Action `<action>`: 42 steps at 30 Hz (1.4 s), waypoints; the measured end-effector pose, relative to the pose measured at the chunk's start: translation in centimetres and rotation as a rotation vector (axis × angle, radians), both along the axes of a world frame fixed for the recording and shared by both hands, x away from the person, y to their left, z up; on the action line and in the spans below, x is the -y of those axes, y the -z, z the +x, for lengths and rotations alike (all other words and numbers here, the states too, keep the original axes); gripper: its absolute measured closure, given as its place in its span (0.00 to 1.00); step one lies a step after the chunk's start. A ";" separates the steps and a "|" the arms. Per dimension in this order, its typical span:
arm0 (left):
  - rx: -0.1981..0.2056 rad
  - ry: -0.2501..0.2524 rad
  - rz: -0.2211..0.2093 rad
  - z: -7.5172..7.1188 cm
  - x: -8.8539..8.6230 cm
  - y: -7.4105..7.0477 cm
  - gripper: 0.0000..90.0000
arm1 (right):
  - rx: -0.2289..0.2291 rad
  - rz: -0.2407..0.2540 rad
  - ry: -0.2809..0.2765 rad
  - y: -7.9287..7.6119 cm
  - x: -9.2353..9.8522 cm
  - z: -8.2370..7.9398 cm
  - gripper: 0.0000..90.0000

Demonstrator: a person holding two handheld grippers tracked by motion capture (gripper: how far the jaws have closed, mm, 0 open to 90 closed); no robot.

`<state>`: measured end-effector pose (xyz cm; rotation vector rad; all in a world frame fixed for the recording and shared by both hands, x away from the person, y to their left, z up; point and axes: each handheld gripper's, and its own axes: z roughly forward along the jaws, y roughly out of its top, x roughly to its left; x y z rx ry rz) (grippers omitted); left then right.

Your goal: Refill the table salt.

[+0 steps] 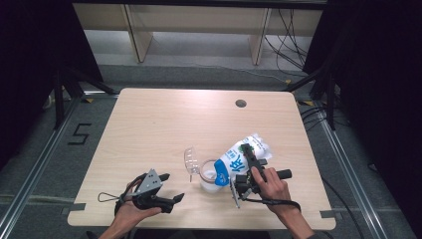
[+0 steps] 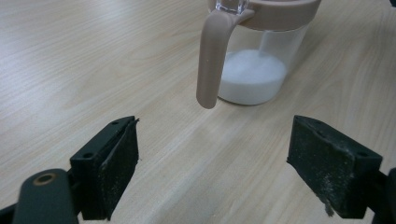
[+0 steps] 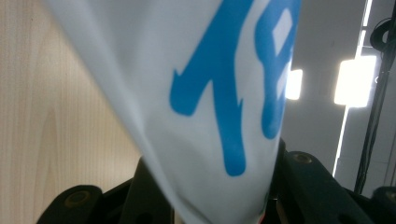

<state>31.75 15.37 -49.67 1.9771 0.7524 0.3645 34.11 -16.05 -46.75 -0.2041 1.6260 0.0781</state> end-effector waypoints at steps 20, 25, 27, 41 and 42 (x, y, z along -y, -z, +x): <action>0.003 0.011 0.023 0.1 -0.1 0.0 0.18 | 0.002 0.003 0.000 -0.1 0.1 0.0 0.75; 0.004 0.009 0.011 0.1 0.0 0.0 0.18 | 0.005 -0.001 0.002 -0.1 0.0 -0.1 0.76; 0.002 0.008 0.013 0.1 0.0 0.0 0.18 | 0.005 0.000 0.002 -0.1 0.0 -0.1 0.76; 0.001 0.001 0.006 0.0 0.0 0.0 0.18 | -0.009 0.016 0.002 0.1 0.0 -0.1 0.77; 0.001 0.001 0.006 0.0 0.0 0.0 0.18 | -0.009 0.016 0.002 0.1 0.0 -0.1 0.77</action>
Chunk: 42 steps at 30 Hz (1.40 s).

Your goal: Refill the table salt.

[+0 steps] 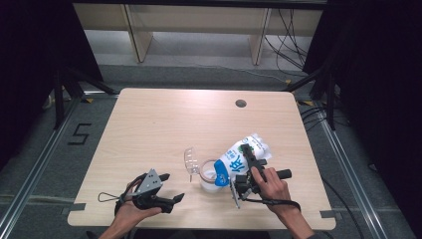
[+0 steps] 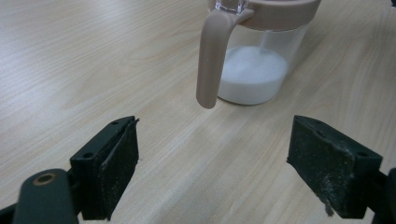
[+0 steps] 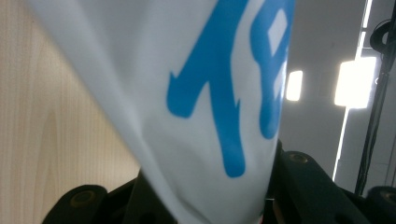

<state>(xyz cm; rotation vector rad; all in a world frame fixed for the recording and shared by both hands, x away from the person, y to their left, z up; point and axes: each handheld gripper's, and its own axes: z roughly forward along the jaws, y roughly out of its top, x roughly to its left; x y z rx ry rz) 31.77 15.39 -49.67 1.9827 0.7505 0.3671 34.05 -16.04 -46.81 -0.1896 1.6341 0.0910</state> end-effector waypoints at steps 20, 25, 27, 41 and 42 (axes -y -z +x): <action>-0.003 0.000 -0.008 0.0 0.1 0.0 0.18 | -0.003 -0.003 -0.002 0.0 -0.1 0.1 0.78; -0.001 0.001 0.001 0.0 0.0 0.0 0.18 | -0.001 -0.004 -0.003 0.0 -0.1 0.1 0.78; -0.002 0.001 -0.008 0.0 0.1 0.0 0.18 | -0.004 0.000 0.002 0.0 -0.1 0.1 0.78; -0.002 0.000 -0.001 0.0 0.0 0.0 0.18 | -0.006 0.000 -0.001 0.0 -0.1 0.1 0.79; -0.002 0.000 -0.001 0.0 0.0 0.0 0.18 | -0.006 0.000 -0.001 0.0 -0.1 0.1 0.79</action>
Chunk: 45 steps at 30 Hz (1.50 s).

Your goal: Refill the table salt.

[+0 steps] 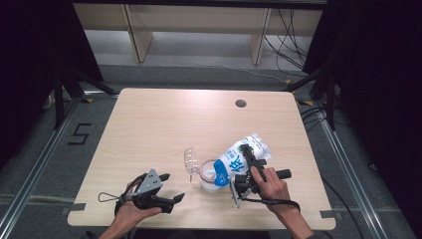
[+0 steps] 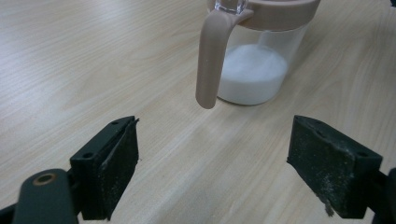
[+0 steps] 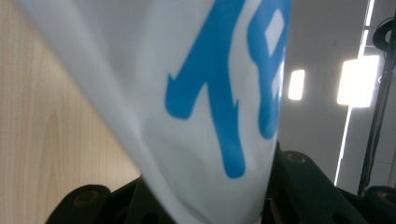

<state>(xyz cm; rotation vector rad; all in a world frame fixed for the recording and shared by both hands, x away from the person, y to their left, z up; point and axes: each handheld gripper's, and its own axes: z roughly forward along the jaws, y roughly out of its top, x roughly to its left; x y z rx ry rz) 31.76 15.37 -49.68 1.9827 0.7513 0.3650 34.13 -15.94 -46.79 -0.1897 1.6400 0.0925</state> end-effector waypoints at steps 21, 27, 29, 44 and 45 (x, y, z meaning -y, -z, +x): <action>-0.001 0.001 0.000 0.0 0.0 0.0 0.18 | -0.005 -0.001 -0.002 0.0 0.0 0.0 0.79; -0.001 0.000 0.000 0.0 0.0 0.0 0.18 | -0.005 -0.001 -0.003 0.0 0.0 0.0 0.79; 0.000 0.000 0.002 0.0 0.0 0.0 0.18 | 0.011 0.003 -0.028 0.1 0.0 0.2 0.79; -0.001 0.000 0.000 0.0 0.0 0.0 0.18 | 0.017 -0.044 -0.032 -0.3 -0.1 0.1 0.80; -0.002 0.000 -0.008 0.0 0.0 0.0 0.18 | 0.023 -0.059 -0.039 -0.4 -0.2 0.2 0.80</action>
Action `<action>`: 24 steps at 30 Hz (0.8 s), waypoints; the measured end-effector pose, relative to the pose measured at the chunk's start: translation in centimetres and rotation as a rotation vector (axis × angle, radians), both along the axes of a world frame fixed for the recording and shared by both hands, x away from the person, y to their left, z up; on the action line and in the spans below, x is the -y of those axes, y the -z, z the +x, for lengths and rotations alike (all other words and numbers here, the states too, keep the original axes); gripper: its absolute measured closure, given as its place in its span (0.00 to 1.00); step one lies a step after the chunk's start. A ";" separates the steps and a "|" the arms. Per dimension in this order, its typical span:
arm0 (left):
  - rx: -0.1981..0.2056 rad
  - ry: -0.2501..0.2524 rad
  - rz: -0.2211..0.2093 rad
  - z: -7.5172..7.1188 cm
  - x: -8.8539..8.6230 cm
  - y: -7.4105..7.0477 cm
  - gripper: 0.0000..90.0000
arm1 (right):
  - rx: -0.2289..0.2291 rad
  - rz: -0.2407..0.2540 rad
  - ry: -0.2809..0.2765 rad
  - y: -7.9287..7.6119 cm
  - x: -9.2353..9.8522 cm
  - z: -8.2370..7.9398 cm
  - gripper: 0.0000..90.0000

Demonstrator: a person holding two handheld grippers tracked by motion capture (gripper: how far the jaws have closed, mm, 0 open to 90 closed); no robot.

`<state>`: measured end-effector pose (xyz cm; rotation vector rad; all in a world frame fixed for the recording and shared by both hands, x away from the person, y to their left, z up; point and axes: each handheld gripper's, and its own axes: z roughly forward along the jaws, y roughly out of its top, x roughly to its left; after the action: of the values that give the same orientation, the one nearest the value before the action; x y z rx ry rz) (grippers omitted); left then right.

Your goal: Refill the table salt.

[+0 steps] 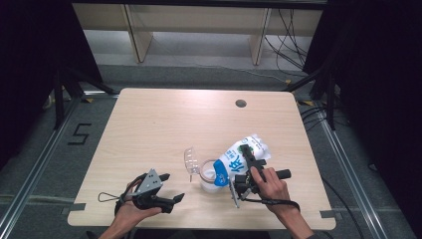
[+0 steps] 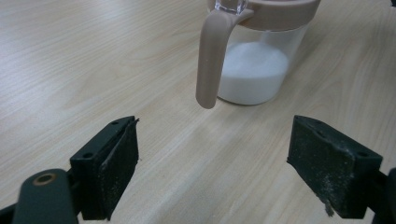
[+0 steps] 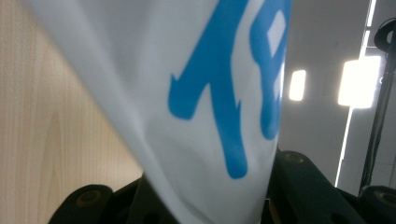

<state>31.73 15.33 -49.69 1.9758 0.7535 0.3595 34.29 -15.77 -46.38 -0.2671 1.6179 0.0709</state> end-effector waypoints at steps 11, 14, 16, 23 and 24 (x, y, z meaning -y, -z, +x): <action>0.001 0.000 0.001 0.0 0.0 0.0 0.18 | -0.015 0.012 0.036 0.1 0.0 -0.2 0.80; 0.003 0.000 0.010 0.0 -0.1 0.0 0.18 | -0.021 0.034 0.045 0.3 0.0 -0.2 0.80; 0.003 0.000 0.009 0.0 -0.1 0.0 0.18 | -0.019 0.030 0.045 0.2 0.0 -0.3 0.80; 0.001 0.001 0.009 0.0 0.0 0.0 0.18 | -0.015 0.021 0.043 0.1 0.0 -0.2 0.81; 0.001 0.001 0.009 0.0 0.0 0.0 0.18 | -0.009 0.056 0.024 0.4 0.1 0.0 0.81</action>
<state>31.77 15.37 -49.68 1.9842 0.7516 0.3645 34.24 -15.88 -46.76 -0.2047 1.6255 0.0987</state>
